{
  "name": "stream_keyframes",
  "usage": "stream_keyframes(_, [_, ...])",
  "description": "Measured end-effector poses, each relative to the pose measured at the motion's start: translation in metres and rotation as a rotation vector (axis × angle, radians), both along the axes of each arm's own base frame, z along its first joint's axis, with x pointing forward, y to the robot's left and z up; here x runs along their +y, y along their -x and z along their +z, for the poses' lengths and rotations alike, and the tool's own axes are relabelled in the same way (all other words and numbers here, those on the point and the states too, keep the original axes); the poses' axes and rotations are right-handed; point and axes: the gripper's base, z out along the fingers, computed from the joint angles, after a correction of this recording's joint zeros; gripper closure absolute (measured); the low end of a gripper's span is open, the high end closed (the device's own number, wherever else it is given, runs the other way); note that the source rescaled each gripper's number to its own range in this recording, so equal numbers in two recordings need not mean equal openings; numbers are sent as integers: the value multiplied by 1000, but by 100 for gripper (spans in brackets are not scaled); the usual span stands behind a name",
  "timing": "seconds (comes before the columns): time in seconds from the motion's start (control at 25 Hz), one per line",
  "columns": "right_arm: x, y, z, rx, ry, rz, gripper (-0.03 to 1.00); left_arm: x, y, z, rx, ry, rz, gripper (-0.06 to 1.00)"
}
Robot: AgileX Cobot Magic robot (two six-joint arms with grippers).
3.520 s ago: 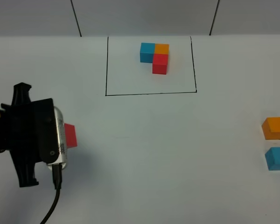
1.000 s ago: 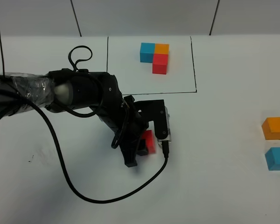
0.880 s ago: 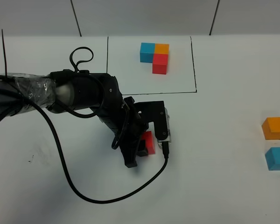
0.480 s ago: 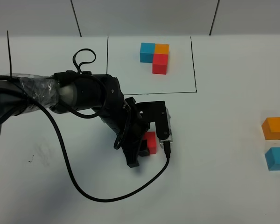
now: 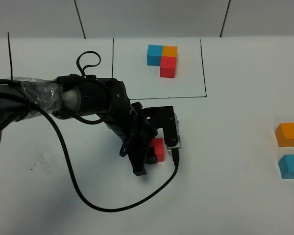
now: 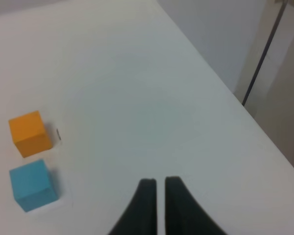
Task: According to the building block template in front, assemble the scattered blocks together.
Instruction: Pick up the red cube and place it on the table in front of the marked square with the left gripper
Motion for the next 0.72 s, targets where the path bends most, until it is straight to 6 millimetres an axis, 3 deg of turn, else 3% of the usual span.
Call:
stream_keyframes(0.36, [0, 0, 0, 0, 0, 0, 97, -1, 0, 0, 1, 11, 13, 40])
stream_keyframes(0.6, [0, 0, 0, 0, 0, 0, 97, -2, -3, -3, -10, 22, 65, 18])
stream_keyframes(0.72, [0, 0, 0, 0, 0, 0, 97, -2, -3, -3, -6, 23, 79, 12])
